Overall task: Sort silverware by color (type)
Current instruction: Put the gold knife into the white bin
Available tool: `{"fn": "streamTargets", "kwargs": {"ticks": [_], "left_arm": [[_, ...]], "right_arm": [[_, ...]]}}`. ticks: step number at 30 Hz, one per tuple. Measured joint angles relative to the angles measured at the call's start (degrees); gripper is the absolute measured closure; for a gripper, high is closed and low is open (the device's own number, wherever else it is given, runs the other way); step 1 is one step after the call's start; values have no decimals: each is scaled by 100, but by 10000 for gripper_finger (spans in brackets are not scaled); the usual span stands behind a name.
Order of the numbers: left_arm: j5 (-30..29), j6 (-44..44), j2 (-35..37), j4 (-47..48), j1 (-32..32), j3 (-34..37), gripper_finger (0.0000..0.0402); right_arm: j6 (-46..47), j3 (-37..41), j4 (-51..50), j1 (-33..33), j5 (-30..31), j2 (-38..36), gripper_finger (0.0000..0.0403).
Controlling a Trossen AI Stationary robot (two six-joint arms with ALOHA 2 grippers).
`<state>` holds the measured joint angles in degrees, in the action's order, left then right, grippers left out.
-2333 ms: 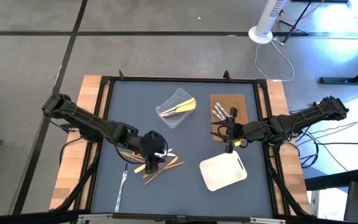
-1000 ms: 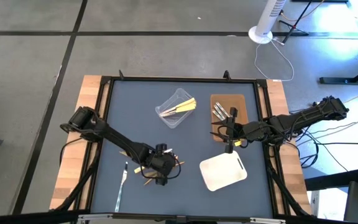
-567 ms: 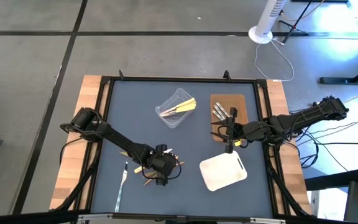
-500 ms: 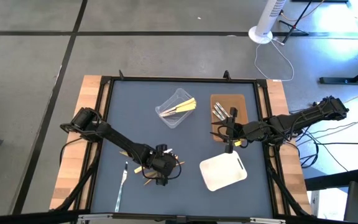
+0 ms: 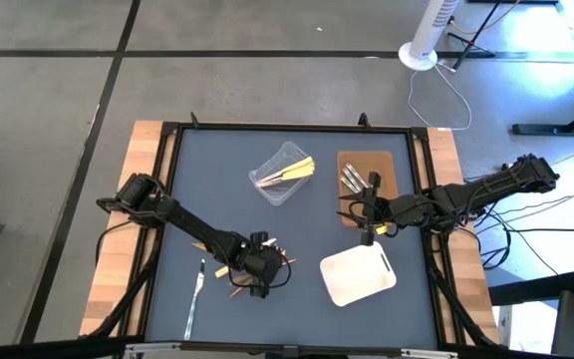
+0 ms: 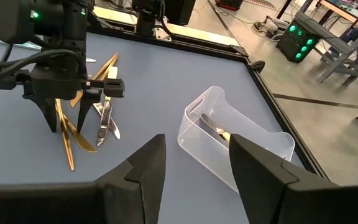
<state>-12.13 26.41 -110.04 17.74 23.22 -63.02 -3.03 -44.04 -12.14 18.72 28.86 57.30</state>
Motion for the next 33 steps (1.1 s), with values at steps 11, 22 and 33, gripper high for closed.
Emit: {"fn": "streamTargets", "kwargs": {"ticks": [11, 22, 33], "left_arm": [[-187, -2, 22, 28, 5, 3, 228], [-226, -2, 22, 34, 3, 9, 284], [-251, -2, 22, 42, -10, 13, 341]], "right_arm": [[0, -1, 0, -1, 0, 0, 235], [0, -1, 0, -2, 0, 0, 235], [0, -1, 0, -1, 0, 1, 235]]}}
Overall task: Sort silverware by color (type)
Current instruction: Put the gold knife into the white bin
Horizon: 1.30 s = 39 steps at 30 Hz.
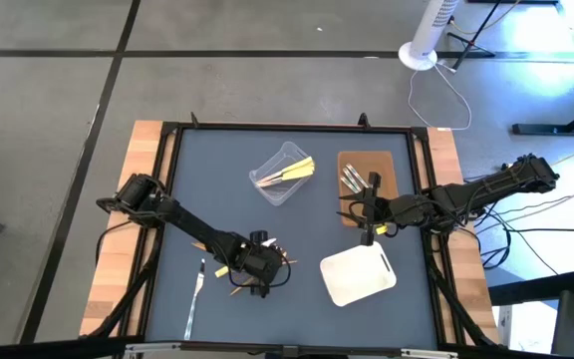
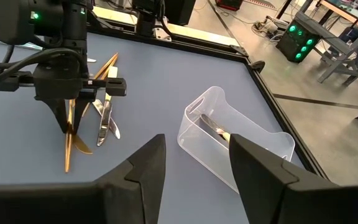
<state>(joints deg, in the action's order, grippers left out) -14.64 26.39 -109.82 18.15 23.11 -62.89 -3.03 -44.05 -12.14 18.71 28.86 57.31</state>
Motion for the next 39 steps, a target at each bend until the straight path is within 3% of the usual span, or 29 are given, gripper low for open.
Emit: {"fn": "streamTargets", "kwargs": {"ticks": [9, 39], "left_arm": [[-1, 7, 4, -6, 0, 0, 383], [62, 35, 413, -535, -470, 9, 378]], "right_arm": [[0, 0, 0, 1, 0, 0, 235], [0, 0, 0, 0, 0, 1, 235]]}}
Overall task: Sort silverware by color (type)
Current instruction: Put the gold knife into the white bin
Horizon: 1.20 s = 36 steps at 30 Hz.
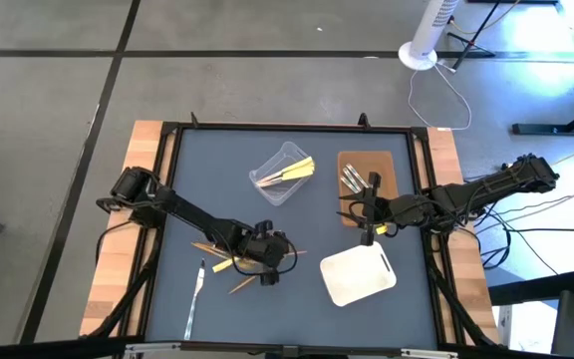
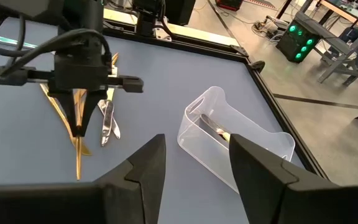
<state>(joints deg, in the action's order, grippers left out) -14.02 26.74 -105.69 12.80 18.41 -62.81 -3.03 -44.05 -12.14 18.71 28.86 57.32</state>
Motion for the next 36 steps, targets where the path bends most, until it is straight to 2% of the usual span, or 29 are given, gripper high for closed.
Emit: {"fn": "streamTargets", "kwargs": {"ticks": [5, 12, 16, 23, 36], "left_arm": [[-8, -33, 252, -79, -210, -2, 379], [11, -37, 562, -228, -570, -4, 375], [20, -51, 621, -405, -742, -4, 375], [151, -64, 621, -784, -969, -4, 375], [150, -24, 621, -1148, -1091, -4, 374]], "right_arm": [[-1, 0, 25, -1, -118, 0, 235], [-4, -2, 393, -1, -974, 0, 235], [-49, -3, 970, 1, -1270, 90, 235], [-656, -7, 1913, 1, -1388, 671, 235], [-791, -7, 1956, 1, -1294, 1843, 235]]}}
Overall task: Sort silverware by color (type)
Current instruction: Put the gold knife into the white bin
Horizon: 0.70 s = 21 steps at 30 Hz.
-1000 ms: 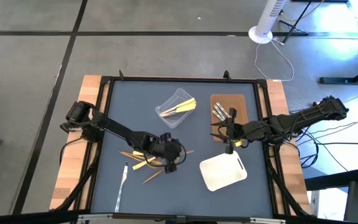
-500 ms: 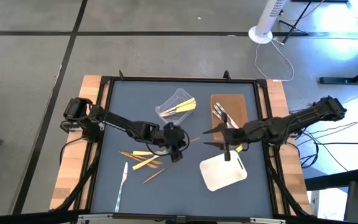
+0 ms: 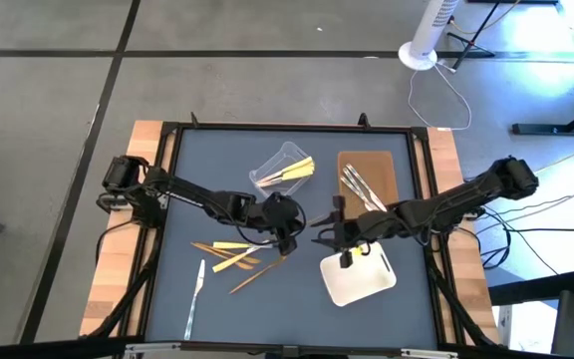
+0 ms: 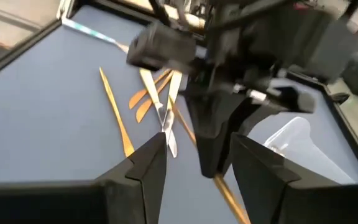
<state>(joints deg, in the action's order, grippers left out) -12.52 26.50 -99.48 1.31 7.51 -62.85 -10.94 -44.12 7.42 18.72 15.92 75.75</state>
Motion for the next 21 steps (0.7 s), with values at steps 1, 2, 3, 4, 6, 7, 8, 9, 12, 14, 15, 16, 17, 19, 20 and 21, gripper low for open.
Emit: {"fn": "streamTargets", "kwargs": {"ticks": [1, 2, 3, 4, 6, 7, 8, 9, 12, 14, 15, 16, 17, 19, 20, 21], "left_arm": [[1, 3, 0, -60, 0, 0, 374], [-1, 7, 0, -152, 0, 0, 374], [0, 9, 0, -254, 0, 0, 374], [-2, 9, 0, -370, 0, 0, 374], [-18, 9, 0, -608, 0, 0, 374], [-52, 12, 0, -698, 0, 0, 374], [-99, 34, 0, -771, 0, 0, 374], [-172, 56, 0, -814, 0, 0, 374], [-475, 177, 0, -878, 0, 0, 374], [-706, 193, 0, -878, 0, 0, 374], [-817, 209, 0, -878, 0, 0, 374], [-924, 252, 0, -878, 0, 0, 374], [-1048, 314, 0, -878, 0, 0, 374], [-1350, 328, 0, -876, 2, 0, 374], [-1540, 328, 0, -876, 2, 0, 374], [-1740, 321, 0, -876, 0, 0, 374]], "right_arm": [[0, 0, 0, 0, 0, 44, 235], [0, 0, -2, 0, 2, 70, 235], [0, 2, -4, 0, 2, 92, 235], [0, 2, -1, 0, 12, 100, 235], [20, 2, -2, 0, 213, 100, 235], [58, 2, -2, 0, 366, 100, 235], [137, 2, -1, 0, 530, 100, 235], [213, 2, 2, 0, 682, 100, 235], [449, -46, -54, 0, 1023, 100, 235], [502, -151, -118, 0, 1083, 100, 235], [524, -223, -170, 0, 1093, 100, 235], [567, -291, -221, 0, 1095, 100, 235], [638, -370, -285, 0, 1094, 100, 235], [806, -547, -415, 0, 1093, 100, 235], [901, -635, -497, 0, 1096, 98, 235], [972, -723, -596, 0, 1110, 96, 235]]}}
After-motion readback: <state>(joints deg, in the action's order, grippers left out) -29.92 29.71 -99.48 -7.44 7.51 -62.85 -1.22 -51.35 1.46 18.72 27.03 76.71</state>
